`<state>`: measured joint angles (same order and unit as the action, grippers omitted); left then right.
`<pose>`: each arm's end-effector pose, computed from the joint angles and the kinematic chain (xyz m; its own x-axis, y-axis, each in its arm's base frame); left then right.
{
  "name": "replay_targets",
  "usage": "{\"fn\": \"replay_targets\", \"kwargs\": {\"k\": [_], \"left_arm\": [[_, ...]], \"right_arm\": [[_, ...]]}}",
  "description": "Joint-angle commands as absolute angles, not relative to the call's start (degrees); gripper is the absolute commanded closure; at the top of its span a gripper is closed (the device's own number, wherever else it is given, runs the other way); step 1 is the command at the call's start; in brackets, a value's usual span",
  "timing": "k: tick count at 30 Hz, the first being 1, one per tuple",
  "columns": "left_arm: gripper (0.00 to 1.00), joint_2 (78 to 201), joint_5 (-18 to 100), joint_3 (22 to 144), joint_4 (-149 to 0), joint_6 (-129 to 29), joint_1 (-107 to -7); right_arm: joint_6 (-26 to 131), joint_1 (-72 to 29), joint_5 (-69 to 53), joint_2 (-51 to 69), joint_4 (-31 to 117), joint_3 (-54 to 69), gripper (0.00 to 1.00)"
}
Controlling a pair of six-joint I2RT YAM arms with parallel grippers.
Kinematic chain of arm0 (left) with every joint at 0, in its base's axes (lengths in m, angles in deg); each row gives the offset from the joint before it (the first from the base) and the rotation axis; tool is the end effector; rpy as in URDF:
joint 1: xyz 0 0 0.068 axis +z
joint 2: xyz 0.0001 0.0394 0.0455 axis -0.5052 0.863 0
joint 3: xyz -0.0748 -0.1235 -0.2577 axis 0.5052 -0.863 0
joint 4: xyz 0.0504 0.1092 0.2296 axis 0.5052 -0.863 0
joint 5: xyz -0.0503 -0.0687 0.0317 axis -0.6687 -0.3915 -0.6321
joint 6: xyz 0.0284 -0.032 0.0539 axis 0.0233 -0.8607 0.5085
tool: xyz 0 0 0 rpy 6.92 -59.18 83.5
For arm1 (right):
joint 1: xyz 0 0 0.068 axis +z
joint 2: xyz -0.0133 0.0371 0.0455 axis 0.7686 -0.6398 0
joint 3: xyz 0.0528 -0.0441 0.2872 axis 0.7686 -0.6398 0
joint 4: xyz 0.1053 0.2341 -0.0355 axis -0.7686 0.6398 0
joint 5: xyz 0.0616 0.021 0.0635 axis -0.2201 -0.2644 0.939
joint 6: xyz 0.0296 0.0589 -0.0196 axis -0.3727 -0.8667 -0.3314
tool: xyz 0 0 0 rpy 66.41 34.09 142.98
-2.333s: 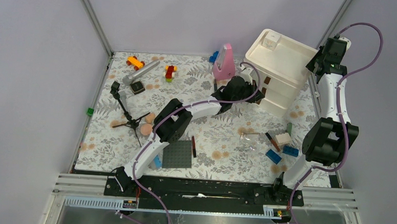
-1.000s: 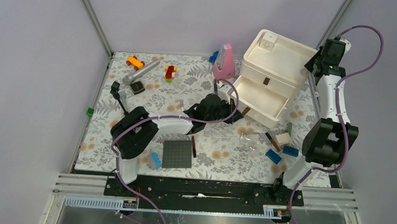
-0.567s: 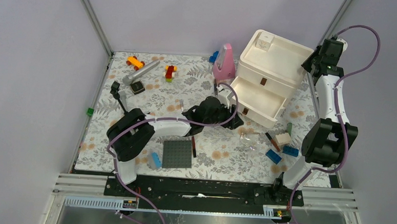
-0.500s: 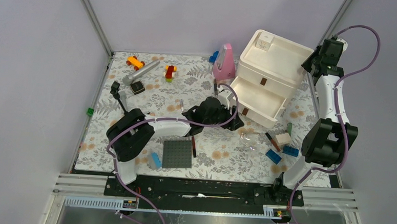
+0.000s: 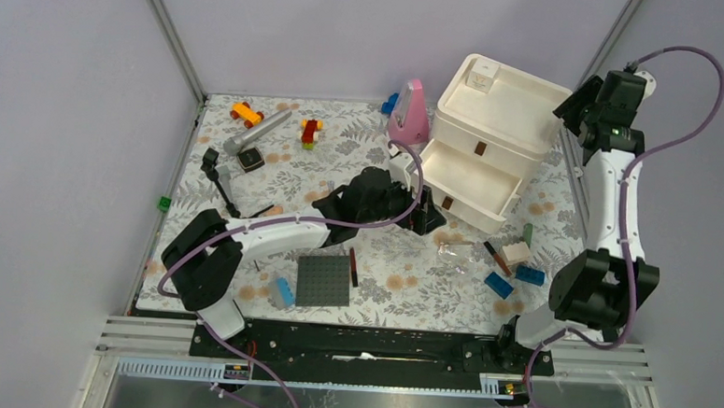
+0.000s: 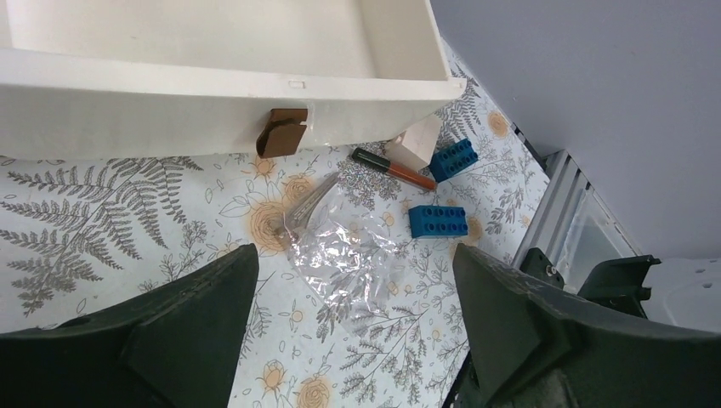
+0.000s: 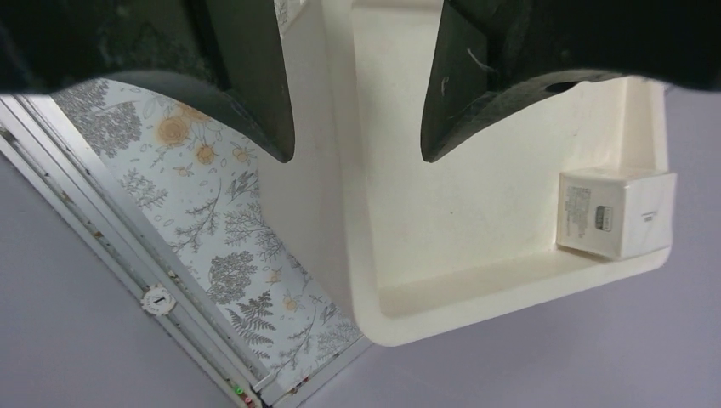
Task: Organize the makeup
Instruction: Open the drawer in the storage box.
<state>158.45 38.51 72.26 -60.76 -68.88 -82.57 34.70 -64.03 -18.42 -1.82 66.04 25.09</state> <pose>0.2380 -0.3236 0.2774 -0.6060 -0.0260 -0.7950 0.6693 0.5235 -0.5273 0.3779 -0.0956 0.4158 -0.2231 0.4807 -0.8480 0.4126 0.8347 0.3646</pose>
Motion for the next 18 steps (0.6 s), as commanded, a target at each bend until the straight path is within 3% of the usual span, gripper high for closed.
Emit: {"fn": "replay_targets", "kwargs": {"k": [1, 12, 18], "left_arm": [[0.09, 154.6, 38.4, 73.3, -63.5, -67.4, -82.7], [0.05, 147.0, 45.3, 75.9, -76.2, -66.0, -82.5], [0.04, 146.5, 46.6, 79.3, -83.7, -64.9, -82.5]], "right_arm": [[34.8, -65.0, -23.8, 6.7, 67.7, 22.2, 0.36], [33.6, -67.0, -41.2, 21.2, 71.5, -2.9, 0.28], [32.0, -67.4, -41.1, 23.7, 69.5, -13.1, 0.26]]}}
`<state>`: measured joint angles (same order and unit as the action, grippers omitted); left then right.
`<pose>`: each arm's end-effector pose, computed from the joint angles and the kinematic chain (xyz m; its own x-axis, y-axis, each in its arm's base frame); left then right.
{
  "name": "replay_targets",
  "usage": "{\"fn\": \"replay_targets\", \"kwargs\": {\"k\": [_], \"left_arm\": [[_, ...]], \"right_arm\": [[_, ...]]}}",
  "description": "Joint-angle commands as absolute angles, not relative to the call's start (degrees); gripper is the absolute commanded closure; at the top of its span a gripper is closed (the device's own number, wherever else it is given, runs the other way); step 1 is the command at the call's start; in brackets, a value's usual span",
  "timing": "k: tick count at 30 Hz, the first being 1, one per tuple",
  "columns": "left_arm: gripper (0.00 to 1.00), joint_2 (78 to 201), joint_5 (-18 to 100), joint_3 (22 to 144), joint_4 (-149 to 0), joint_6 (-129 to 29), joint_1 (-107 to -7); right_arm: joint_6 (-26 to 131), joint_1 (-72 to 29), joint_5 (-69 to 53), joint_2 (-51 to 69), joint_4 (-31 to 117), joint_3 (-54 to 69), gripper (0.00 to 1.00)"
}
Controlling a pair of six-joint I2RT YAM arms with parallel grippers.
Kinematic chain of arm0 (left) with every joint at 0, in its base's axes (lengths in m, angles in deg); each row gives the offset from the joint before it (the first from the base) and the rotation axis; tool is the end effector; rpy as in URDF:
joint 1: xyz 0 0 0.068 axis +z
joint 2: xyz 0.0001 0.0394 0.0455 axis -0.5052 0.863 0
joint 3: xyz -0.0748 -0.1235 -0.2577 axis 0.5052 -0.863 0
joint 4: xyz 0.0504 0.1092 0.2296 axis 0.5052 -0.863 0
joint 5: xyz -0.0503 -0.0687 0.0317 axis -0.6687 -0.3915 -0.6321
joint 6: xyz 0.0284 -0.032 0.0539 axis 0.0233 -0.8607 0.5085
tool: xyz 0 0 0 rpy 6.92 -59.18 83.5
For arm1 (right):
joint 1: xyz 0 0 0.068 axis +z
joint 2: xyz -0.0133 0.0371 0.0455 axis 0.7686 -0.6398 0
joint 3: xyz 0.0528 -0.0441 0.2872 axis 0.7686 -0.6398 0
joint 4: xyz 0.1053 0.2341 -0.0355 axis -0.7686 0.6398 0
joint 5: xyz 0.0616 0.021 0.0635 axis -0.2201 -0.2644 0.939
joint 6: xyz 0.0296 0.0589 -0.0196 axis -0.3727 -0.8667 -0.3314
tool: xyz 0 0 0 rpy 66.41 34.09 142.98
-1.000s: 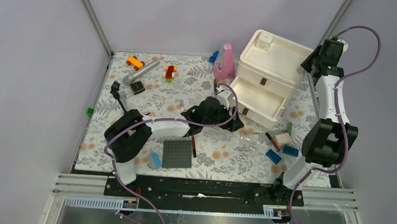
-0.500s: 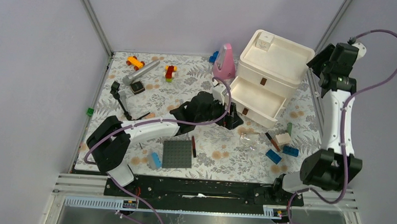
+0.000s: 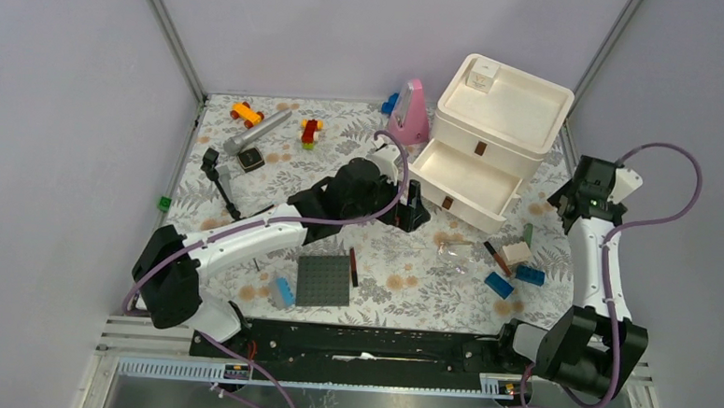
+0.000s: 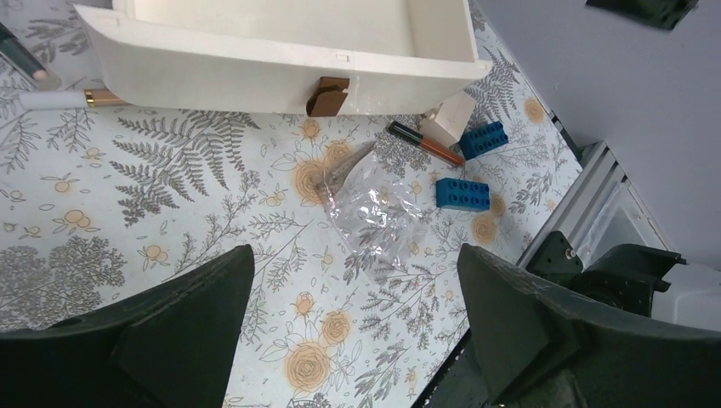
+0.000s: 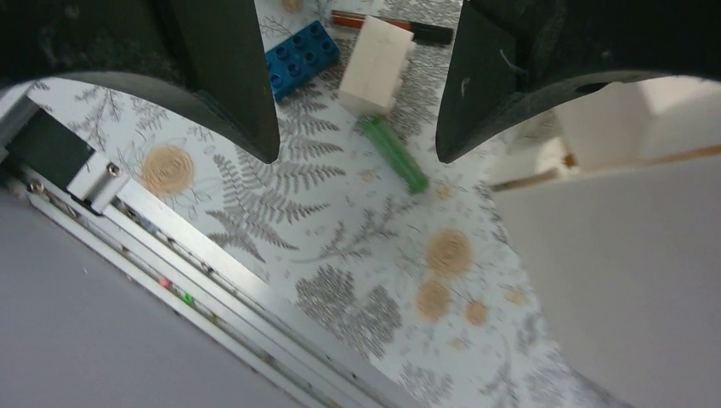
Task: Organize the makeup
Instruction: Open the drawer in the storage box, then pick up the makeup from the center of the board.
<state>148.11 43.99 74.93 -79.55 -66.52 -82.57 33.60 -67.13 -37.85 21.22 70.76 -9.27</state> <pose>0.2158 -0.2863 0.3197 -0.6071 0.0233 -0.7943 0.6251 0.6312 -0.4592 0.2457 -0.0966 0.3193 -0.3012 0.5088 -0.8065 0.7564 0.6424 0.1228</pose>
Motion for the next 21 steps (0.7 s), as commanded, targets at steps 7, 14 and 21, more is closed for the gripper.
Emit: {"fn": "replay_targets", "kwargs": {"k": [7, 14, 21], "left_arm": [[0.04, 148.0, 47.2, 81.7, -86.7, -67.6, -82.5], [0.04, 147.7, 47.9, 81.1, -86.9, -70.3, -82.6], [0.03, 149.8, 47.0, 82.0, -86.7, -72.1, -83.3]], "right_arm": [[32.6, -67.4, -37.1, 19.8, 66.0, -18.9, 0.23], [36.3, -67.4, -27.2, 18.0, 59.7, -21.7, 0.22], [38.5, -67.4, -23.1, 12.2, 56.8, -20.7, 0.23]]}}
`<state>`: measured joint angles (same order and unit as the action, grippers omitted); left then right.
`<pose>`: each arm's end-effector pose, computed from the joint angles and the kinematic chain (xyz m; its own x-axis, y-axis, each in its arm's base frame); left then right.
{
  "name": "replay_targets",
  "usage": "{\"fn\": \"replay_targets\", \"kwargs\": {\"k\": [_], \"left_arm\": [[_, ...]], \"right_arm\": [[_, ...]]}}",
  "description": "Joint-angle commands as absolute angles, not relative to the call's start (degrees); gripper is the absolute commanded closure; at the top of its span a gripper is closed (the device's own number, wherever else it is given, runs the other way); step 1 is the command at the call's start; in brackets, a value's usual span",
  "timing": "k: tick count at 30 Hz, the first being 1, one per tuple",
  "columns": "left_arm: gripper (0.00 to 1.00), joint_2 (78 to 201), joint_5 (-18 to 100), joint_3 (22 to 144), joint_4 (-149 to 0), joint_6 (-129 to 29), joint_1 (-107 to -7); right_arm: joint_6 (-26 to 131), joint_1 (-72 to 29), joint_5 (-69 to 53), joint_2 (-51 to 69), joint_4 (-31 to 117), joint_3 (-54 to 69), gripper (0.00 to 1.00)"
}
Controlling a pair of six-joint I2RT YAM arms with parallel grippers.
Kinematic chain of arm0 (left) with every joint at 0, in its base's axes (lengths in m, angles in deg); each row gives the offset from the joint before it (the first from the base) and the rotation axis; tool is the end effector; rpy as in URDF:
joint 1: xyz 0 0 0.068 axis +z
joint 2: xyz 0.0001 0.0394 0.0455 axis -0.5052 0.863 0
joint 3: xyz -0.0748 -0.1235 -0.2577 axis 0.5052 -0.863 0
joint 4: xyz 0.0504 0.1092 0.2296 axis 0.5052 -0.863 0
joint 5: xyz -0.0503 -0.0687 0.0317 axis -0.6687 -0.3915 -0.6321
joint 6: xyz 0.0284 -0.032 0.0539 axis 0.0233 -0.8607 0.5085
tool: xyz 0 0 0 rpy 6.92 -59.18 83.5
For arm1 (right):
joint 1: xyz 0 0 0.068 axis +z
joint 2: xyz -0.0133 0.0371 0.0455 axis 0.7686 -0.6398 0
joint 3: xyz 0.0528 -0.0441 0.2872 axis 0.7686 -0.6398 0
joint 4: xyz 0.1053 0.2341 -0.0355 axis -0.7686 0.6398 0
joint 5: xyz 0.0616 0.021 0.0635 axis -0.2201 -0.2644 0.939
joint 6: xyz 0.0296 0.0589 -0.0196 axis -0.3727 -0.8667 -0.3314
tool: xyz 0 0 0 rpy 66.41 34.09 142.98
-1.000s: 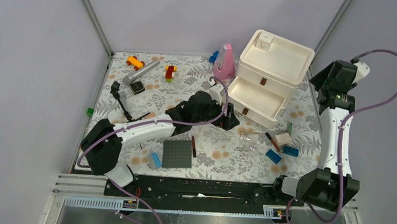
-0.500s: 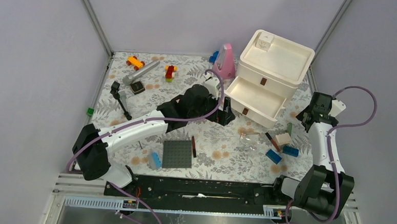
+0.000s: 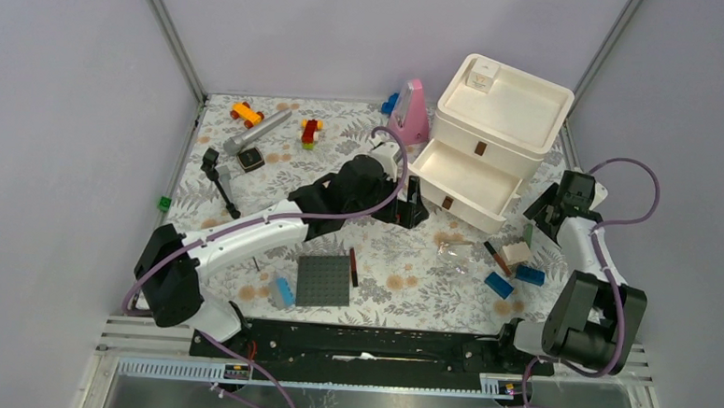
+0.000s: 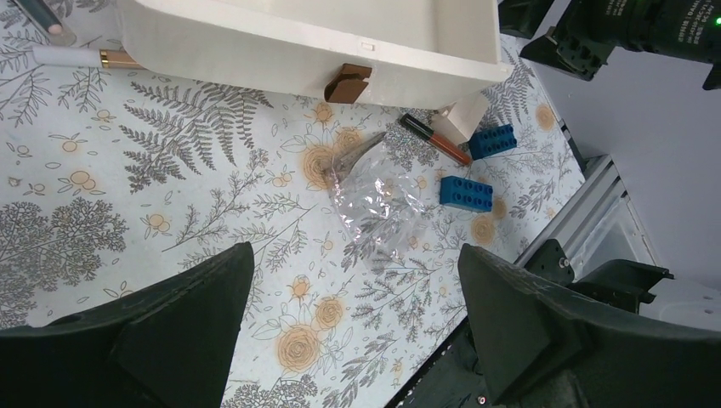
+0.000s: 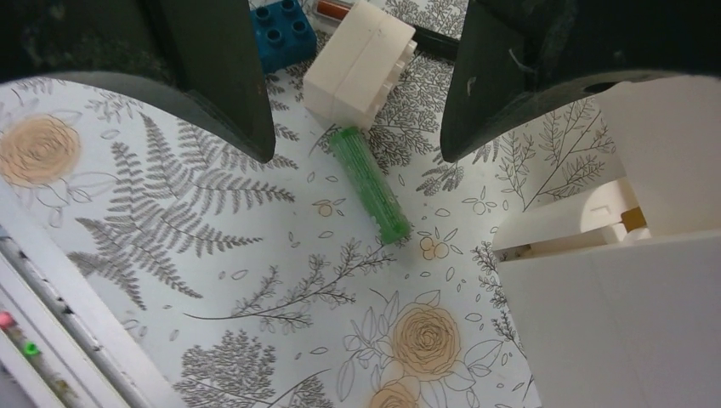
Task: Organize the makeup
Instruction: Pick up the makeup from the center of the board.
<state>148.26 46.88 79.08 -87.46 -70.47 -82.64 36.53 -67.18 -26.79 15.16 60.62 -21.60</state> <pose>0.2168 -0.2837 0.3291 -0.6668 0.0013 -0.7452 0.5402 0.6896 -0.4822 0.2593 -0.0902 0.2338 -0.4860 0.5428 -0.6850 0.6504 0.7481 0.1313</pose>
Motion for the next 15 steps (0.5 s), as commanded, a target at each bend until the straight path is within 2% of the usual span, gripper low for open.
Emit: {"fn": "replay_targets", "kwargs": {"k": [1, 11, 15], "left_arm": [[0.03, 150.2, 46.7, 82.4, -86.8, -72.1, -83.6], [0.01, 152.7, 46.7, 85.2, -87.4, -71.7, -84.0], [0.01, 152.7, 47.8, 85.4, -87.7, -71.9, -84.0]], "right_arm": [[38.6, -67.4, -22.9, 11.2, 56.6, -20.2, 0.23], [41.1, -67.4, -20.4, 0.6, 57.5, -15.1, 0.35], [41.7, -67.4, -21.3, -2.1, 58.7, -14.2, 0.36]]}}
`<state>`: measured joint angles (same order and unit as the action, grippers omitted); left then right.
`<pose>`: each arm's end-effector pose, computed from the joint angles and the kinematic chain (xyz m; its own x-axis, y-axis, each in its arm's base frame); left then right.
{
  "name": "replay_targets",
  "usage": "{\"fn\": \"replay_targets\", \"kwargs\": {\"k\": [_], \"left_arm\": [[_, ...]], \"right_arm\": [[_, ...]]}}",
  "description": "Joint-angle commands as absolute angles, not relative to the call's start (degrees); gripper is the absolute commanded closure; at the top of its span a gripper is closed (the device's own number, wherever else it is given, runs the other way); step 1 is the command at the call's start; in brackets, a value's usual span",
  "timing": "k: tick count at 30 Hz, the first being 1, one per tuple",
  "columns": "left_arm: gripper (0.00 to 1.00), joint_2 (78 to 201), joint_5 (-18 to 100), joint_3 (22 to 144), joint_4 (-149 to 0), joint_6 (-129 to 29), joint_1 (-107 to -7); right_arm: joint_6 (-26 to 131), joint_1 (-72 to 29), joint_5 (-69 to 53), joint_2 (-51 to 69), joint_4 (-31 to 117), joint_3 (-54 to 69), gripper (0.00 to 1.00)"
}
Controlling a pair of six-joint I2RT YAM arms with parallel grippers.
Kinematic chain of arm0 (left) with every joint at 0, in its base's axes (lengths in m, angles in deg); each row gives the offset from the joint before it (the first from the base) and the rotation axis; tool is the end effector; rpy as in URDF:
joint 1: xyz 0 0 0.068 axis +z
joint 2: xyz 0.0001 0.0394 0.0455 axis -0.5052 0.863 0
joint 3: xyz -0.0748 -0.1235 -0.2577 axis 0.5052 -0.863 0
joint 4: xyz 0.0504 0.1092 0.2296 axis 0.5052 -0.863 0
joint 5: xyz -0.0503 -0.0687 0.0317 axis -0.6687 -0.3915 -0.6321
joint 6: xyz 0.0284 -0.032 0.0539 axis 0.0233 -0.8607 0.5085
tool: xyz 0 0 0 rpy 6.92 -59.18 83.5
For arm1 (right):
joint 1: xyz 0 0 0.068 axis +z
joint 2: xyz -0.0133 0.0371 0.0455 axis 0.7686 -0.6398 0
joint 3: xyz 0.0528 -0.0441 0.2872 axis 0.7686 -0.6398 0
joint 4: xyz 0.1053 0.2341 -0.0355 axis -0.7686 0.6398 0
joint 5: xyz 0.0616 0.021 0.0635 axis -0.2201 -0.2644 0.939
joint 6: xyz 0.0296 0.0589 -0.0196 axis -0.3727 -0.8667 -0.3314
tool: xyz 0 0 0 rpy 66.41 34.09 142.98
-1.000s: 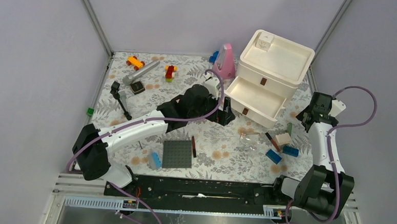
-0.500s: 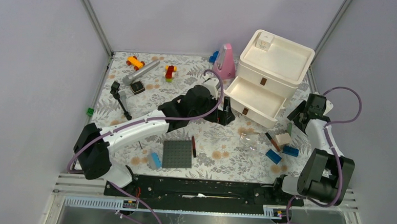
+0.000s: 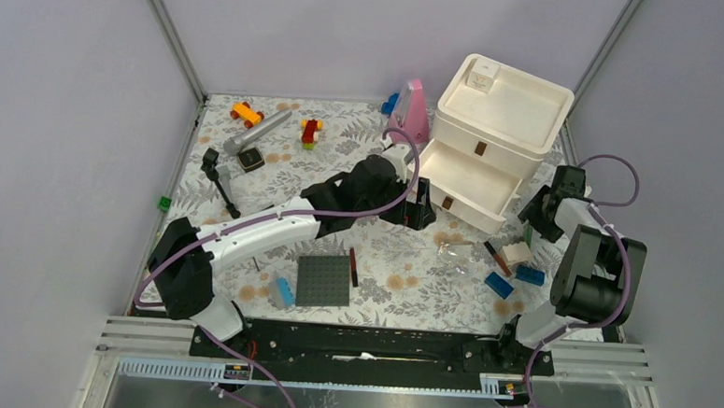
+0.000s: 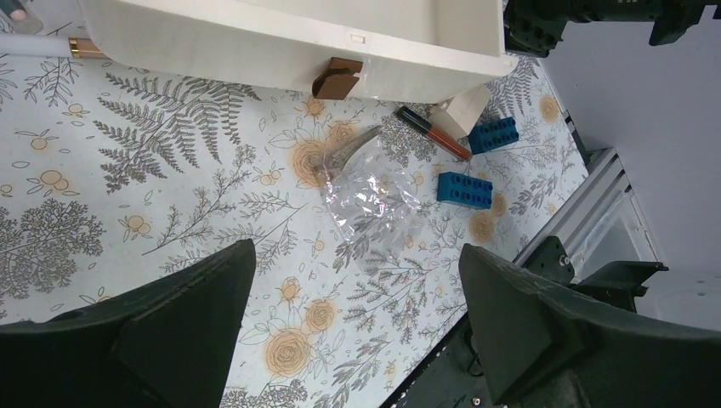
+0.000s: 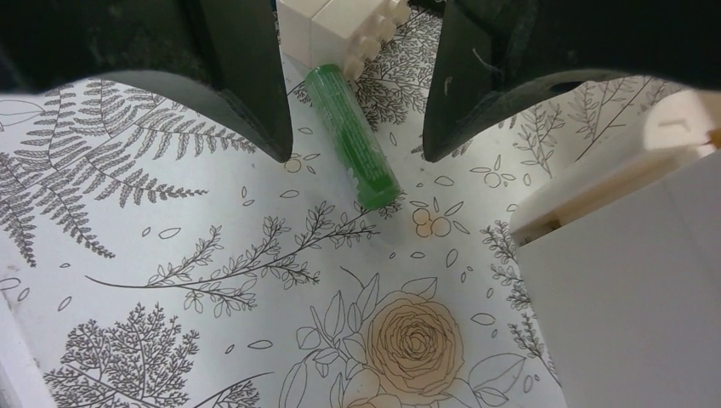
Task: Organize the makeup
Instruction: Pick up the makeup from the center of the board.
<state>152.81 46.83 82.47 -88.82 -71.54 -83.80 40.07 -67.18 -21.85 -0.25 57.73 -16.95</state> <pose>0.2227 -0.3039 0.3204 -0.6962 0.0282 -0.7173 0.5290 0.6955 -0.4861 0.3057 -0.0994 0.1880 -0.6241 0.5302 -0.5739 0.5868 0.8031 0.1038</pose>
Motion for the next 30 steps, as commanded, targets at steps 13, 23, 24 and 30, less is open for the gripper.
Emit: {"fn": "replay_targets", "kwargs": {"k": [13, 23, 24, 30], "left_arm": [[0.01, 148.8, 51.4, 82.9, -88.3, -71.9, -84.1], [0.01, 148.8, 52.1, 82.2, -87.5, -70.2, -84.1], [0.01, 148.6, 52.1, 81.9, -87.5, -70.2, -84.1], [0.01, 147.4, 53.0, 82.3, -88.5, -69.4, -84.1]], "right_arm": [[43.8, -65.8, -27.1, -9.9, 64.5, -10.7, 0.48], [44.1, -65.8, -27.3, -8.1, 64.4, -11.4, 0.80], [44.0, -65.8, -27.4, -7.4, 64.1, -11.8, 0.82], [42.6, -65.8, -29.8, -2.3, 63.0, -12.8, 1.00]]}}
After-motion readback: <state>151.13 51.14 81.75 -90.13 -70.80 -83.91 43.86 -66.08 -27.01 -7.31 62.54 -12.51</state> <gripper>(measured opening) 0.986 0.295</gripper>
